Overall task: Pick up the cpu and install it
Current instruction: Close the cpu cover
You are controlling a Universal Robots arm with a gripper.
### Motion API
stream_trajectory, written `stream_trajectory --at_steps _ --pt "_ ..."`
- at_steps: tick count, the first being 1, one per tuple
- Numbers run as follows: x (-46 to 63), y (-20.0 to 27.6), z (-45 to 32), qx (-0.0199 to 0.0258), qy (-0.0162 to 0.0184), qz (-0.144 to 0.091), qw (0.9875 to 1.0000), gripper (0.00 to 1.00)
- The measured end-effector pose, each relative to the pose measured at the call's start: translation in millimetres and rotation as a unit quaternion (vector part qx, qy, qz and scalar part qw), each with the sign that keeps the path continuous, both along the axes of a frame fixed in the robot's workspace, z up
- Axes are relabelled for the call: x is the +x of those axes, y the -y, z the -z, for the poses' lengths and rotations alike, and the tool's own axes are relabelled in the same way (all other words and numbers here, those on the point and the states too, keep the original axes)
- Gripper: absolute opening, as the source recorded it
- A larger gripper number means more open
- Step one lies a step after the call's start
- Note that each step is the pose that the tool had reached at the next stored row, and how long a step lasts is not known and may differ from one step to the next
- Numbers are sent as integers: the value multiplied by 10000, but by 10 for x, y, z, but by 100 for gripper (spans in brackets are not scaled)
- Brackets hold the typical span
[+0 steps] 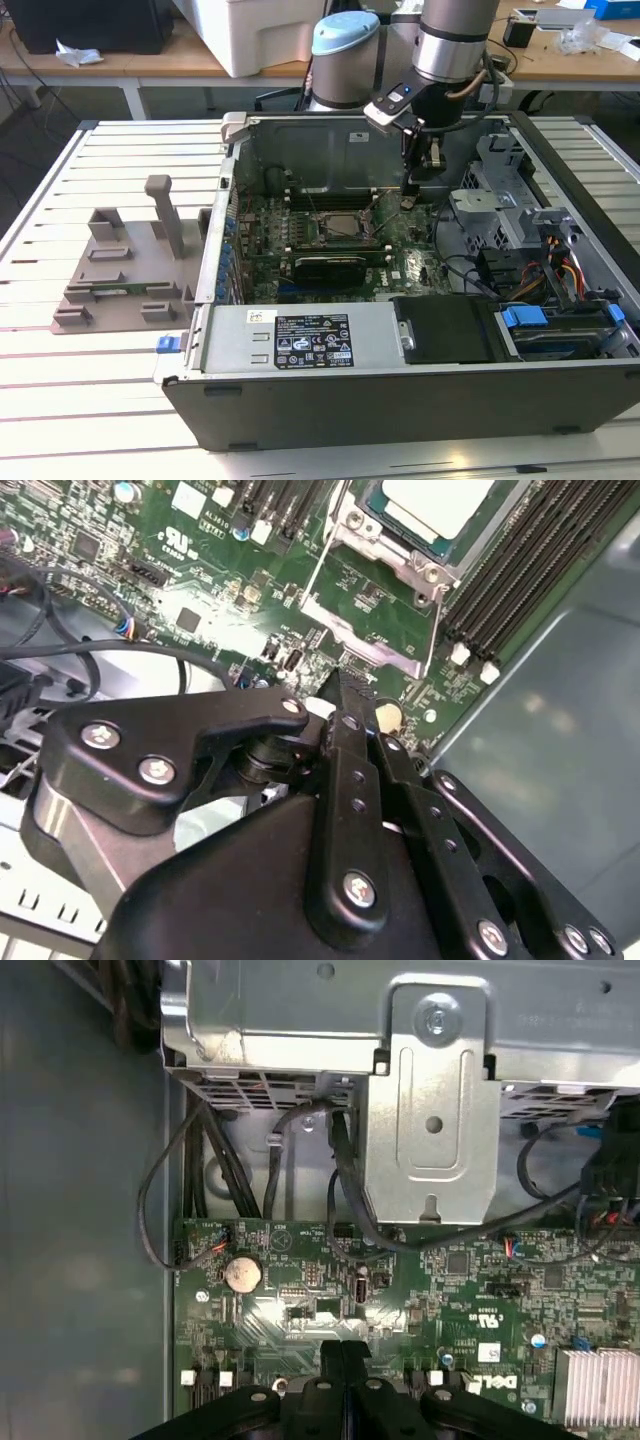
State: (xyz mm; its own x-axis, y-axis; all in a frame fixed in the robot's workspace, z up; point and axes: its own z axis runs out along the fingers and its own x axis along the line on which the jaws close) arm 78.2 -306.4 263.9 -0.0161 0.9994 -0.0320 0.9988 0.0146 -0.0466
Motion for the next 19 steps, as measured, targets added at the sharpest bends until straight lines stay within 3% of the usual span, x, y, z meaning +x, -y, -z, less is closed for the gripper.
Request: stream_trajectory --at_steps 3,6,19 --pt "1 -4 99 0 -1 -2 10000 11" --pt "-27 -6 134 11 -1 -3 10000 11" --pt "-310 -6 140 18 -1 -2 10000 11"
